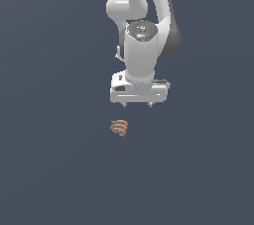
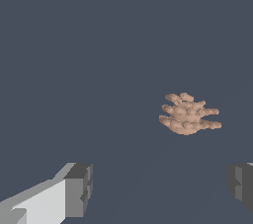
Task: Pick up the object and move it to a goal position.
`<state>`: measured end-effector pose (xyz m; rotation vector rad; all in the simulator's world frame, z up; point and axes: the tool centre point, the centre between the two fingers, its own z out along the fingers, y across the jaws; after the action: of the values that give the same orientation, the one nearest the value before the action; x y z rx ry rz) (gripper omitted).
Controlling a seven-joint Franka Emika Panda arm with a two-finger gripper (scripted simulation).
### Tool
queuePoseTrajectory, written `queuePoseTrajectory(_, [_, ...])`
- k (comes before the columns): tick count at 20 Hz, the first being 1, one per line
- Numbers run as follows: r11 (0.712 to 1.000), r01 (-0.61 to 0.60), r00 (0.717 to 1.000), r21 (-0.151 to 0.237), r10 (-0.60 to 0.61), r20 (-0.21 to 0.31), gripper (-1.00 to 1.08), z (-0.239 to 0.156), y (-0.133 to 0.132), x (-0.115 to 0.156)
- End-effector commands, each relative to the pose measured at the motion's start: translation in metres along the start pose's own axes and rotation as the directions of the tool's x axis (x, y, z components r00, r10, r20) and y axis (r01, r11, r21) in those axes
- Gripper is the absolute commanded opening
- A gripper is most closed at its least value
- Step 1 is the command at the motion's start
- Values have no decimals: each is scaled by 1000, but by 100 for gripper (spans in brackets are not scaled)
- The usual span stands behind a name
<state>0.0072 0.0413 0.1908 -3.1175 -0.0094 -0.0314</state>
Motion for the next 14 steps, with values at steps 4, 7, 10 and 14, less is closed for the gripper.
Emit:
queuePoseTrajectory(4, [999,51,999,-3,-51,1,100,3,3,1])
queuePoseTrajectory(7, [995,96,995,-5,-96,3,100,7,6,2])
queuePoseTrajectory(10, [988,152,988,-7,-152,5,100,10,10,3])
queuePoseTrajectory(14, [970,243,970,-10,-243,9,100,17,16,5])
